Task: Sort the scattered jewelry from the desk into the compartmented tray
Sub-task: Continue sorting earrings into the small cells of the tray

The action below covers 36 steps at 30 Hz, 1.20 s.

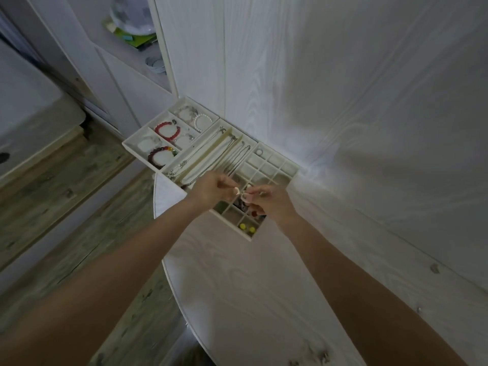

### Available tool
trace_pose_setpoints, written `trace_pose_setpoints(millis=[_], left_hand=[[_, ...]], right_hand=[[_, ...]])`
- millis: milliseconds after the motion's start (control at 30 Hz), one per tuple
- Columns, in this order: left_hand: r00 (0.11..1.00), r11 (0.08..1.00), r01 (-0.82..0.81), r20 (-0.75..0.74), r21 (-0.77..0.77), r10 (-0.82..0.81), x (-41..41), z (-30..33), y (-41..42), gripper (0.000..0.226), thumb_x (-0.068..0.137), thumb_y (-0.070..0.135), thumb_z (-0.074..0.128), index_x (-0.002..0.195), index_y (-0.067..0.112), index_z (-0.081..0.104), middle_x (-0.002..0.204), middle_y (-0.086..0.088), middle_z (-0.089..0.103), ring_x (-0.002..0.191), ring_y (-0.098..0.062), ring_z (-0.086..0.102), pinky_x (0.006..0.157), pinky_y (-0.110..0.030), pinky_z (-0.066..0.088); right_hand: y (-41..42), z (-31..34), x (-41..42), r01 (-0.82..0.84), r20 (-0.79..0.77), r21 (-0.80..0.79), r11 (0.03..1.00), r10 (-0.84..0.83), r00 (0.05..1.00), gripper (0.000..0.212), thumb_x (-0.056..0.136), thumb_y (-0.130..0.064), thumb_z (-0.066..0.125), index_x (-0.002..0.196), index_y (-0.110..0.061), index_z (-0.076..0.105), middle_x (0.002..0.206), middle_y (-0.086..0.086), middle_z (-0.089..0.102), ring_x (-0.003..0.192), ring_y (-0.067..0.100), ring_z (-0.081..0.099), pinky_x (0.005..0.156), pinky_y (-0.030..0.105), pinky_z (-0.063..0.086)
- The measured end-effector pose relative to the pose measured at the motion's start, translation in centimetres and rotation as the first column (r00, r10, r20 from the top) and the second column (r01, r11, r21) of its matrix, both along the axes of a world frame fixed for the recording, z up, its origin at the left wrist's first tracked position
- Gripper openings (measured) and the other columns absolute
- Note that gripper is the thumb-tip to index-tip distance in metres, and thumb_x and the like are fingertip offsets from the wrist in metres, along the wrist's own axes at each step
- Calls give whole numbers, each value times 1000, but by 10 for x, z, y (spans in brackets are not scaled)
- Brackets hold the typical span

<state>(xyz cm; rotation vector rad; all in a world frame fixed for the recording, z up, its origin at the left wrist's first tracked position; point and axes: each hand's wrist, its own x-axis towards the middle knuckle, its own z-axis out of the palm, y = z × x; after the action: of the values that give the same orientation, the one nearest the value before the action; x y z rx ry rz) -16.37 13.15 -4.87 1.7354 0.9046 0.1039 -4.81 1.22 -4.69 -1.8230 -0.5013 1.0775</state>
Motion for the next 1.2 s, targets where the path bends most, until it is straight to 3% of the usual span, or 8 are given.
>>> trace_pose_setpoints(millis=[200,333,500,600,733,833,1033,1200], left_hand=[[993,990,83,-92,112,-72,-9,-12,1,16,84,15,69,98,8,71,83,-3,68,76,-13,64,81,-28,51],[995,991,99,-28,89,-97,4,-17,-3,16,86,14,66,100,6,68,89,-6,69,75,-11,63,77,-25,52],[996,987,85,12,134,-88,30,-22,3,12,87,12,64,98,7,68,84,0,66,75,-9,61,70,-21,49],[999,991,43,4,129,-43,47,-25,8,10,87,12,64,96,12,66,93,-5,68,83,-16,65,76,-29,54],[999,984,46,-27,172,-42,63,-29,12,9,85,13,67,94,12,67,89,1,67,81,-13,64,74,-24,51],[992,964,107,-86,242,-89,72,-28,14,13,85,15,66,97,11,68,88,5,63,81,-7,58,68,-13,39],[960,855,261,-216,447,-180,81,-28,15,14,88,25,62,95,13,64,93,-1,65,86,-16,59,80,-32,49],[941,730,336,-254,596,-226,83,-36,12,18,87,29,64,98,15,64,105,-1,61,95,-18,59,90,-34,42]], right_hand=[[2,-27,-9,-84,155,-42,996,90,984,6,82,0,68,80,-6,68,58,0,59,45,2,56,47,14,43],[-1,-32,-1,37,96,-2,999,-36,995,6,82,1,68,84,-4,66,73,7,63,64,16,63,60,24,56],[3,-33,20,112,271,-10,994,-105,957,7,79,-8,74,84,-4,71,78,10,68,69,18,67,68,27,56],[12,-34,32,163,343,-19,986,-146,928,12,79,-12,74,86,-4,69,80,7,67,69,12,65,70,15,51],[22,-37,41,118,448,-70,991,-74,891,12,80,-16,74,85,-6,71,85,10,71,75,19,63,73,25,50],[25,-35,45,84,497,-95,992,-26,867,13,82,-15,72,88,-4,71,83,8,69,71,12,57,63,14,41],[27,-35,44,-19,600,-202,979,139,788,11,90,-19,63,92,-9,67,90,5,66,82,17,60,78,31,50],[26,-31,40,-64,744,-392,918,357,564,16,96,-21,53,103,-8,59,101,10,61,90,24,60,73,32,46]])
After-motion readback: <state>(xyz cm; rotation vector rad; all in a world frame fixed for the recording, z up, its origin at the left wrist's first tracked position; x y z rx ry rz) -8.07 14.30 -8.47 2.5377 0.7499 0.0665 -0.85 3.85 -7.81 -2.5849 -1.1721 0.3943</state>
